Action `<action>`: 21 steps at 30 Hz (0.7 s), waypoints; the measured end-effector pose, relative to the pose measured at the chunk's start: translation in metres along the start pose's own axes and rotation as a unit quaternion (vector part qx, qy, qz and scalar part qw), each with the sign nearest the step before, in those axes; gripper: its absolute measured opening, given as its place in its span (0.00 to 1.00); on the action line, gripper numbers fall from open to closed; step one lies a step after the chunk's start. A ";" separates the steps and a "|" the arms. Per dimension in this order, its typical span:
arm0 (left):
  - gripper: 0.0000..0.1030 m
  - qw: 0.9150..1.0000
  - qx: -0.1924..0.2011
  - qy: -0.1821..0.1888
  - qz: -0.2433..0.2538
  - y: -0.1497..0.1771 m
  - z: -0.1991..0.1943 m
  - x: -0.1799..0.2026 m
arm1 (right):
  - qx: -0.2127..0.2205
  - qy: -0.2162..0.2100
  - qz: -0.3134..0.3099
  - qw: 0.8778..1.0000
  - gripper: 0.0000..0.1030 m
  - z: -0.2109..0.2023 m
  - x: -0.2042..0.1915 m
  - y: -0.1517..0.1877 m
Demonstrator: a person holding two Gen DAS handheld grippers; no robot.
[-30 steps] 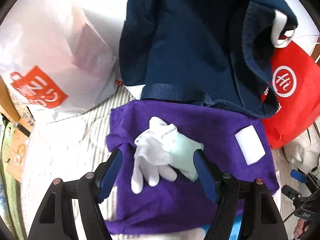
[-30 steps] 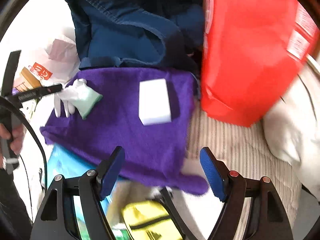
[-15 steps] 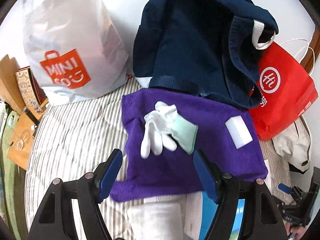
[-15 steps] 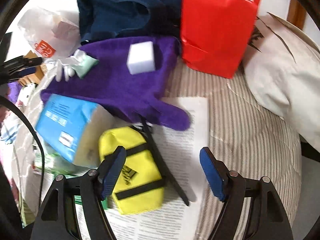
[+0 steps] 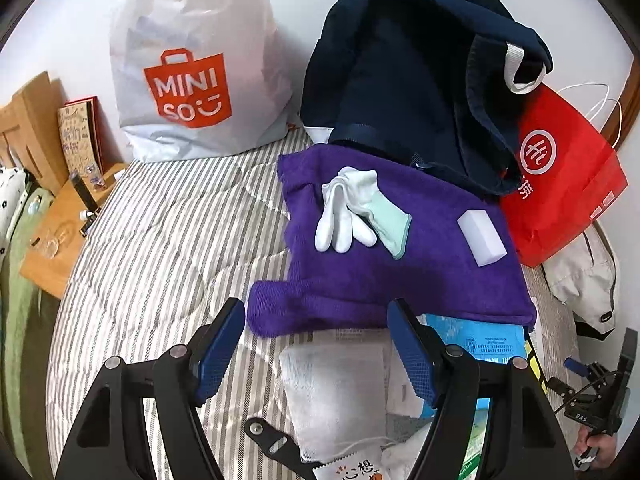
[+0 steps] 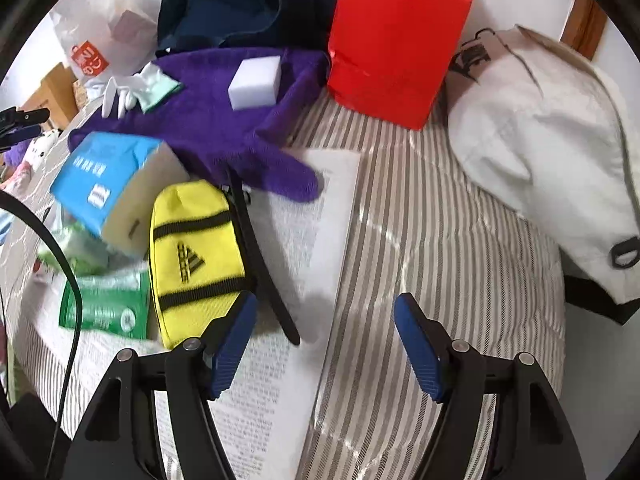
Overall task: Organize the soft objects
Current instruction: 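Reach for and grasp the black watch strap with the right tool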
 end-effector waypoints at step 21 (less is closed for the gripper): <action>0.70 0.999 -0.020 -0.024 -0.016 0.029 0.001 -0.021 | 0.017 -0.036 -0.105 0.994 0.06 0.040 -0.037 -0.023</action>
Point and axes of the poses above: each gripper's, at about its wrist camera, not at the fingertips, and z roughly the way its jaws point, x to its right, y to its underside, the point moved 8 cm from there along z, roughly the way its jaws point
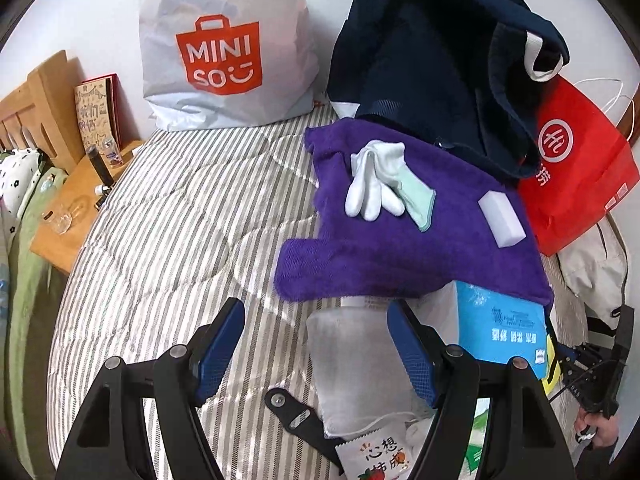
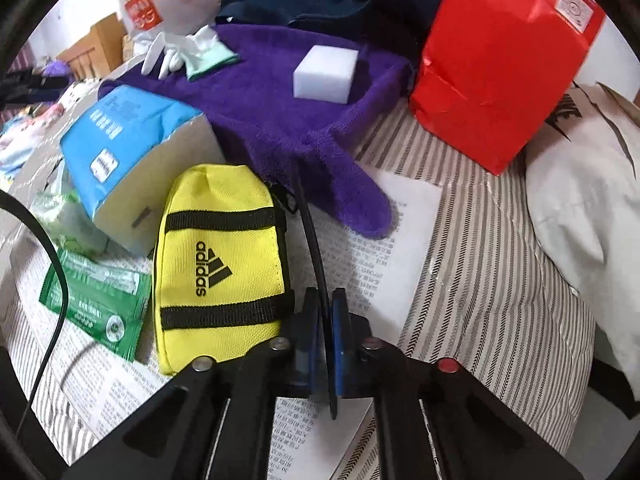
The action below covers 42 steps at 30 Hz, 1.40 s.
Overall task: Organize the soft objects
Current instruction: 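Reach for and grasp the black watch strap with the right tool, then grasp the translucent mesh bag with the left tool while the right tool lifts the strap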
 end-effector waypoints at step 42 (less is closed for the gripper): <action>0.70 0.999 -0.039 -0.017 0.016 0.078 0.018 -0.013 | -0.004 0.039 0.118 0.992 0.32 -0.007 0.027 0.023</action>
Point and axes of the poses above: each gripper's, at about its wrist camera, not at the fingertips, and z roughly the way its jaws point, x to its right, y to its underside, the point moved 8 cm from there along z, roughly the way its jaws point
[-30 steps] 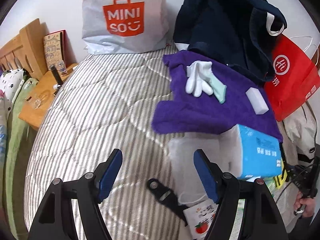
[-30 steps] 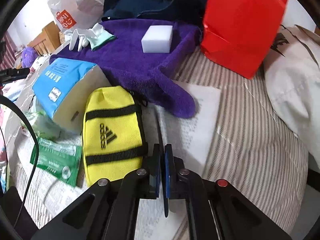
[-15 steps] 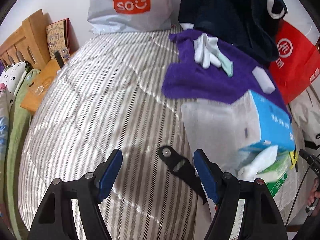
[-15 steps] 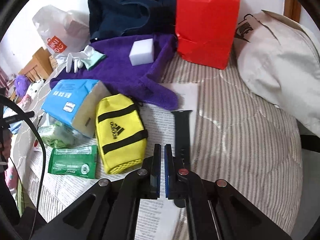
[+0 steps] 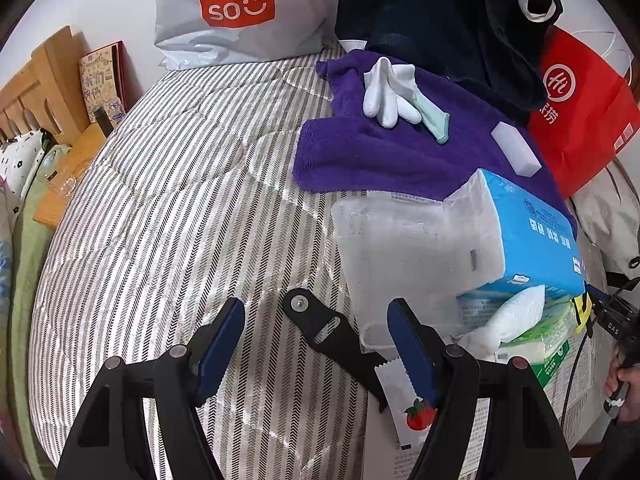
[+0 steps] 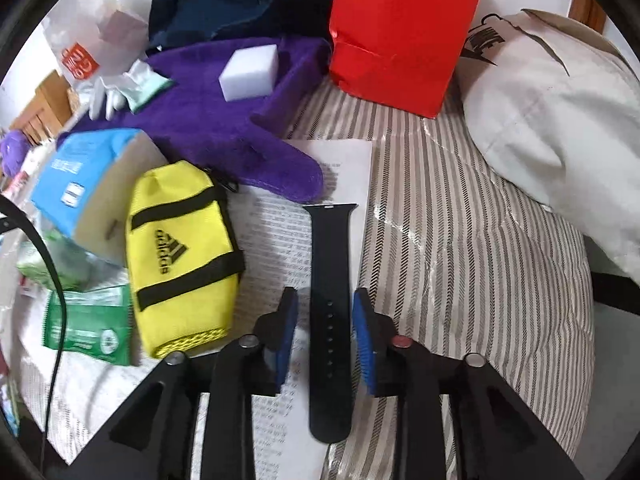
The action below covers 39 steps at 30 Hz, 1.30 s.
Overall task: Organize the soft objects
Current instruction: 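Grasp the translucent mesh bag with the left tool while the right tool lifts the strap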
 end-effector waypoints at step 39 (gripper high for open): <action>0.83 0.991 -0.007 0.000 0.131 -0.008 0.045 0.068 | 0.015 -0.024 0.027 0.999 0.19 -0.028 0.006 -0.015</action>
Point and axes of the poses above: each gripper's, at about its wrist camera, not at the fingertips, and z roughly the way its jaws point, x to its right, y to its underside, the point moved 8 cm from there along z, roughly the way its jaws point
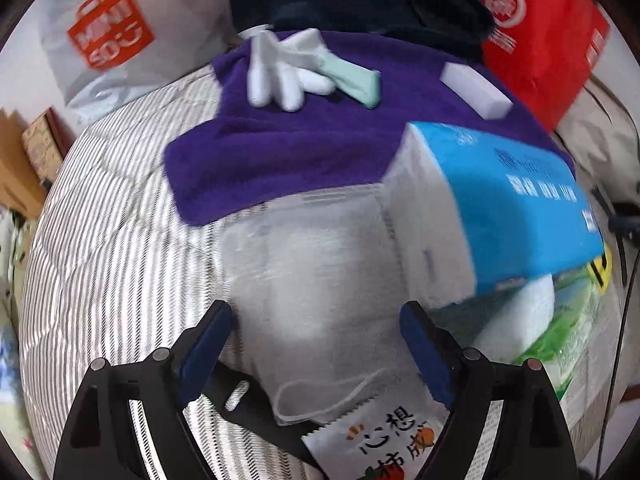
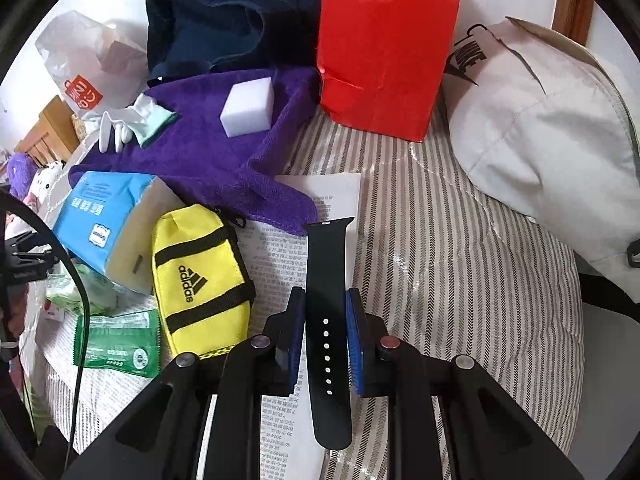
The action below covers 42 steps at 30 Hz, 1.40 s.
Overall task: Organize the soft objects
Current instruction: 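Grasp the translucent mesh bag with the left tool while the right tool lifts the strap, then carry the mesh bag and the watch strap over the purple towel with both tools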
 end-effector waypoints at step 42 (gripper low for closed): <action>0.04 0.993 0.084 0.048 -0.062 -0.020 -0.054 -0.044 | 0.017 -0.028 -0.009 0.999 0.19 -0.016 -0.022 -0.019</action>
Point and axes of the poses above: each gripper's, at about its wrist camera, not at the fingertips, and z roughly the way its jaws point, x to its right, y to its underside, the point moved 8 cm from there along z, roughly the way its jaws point
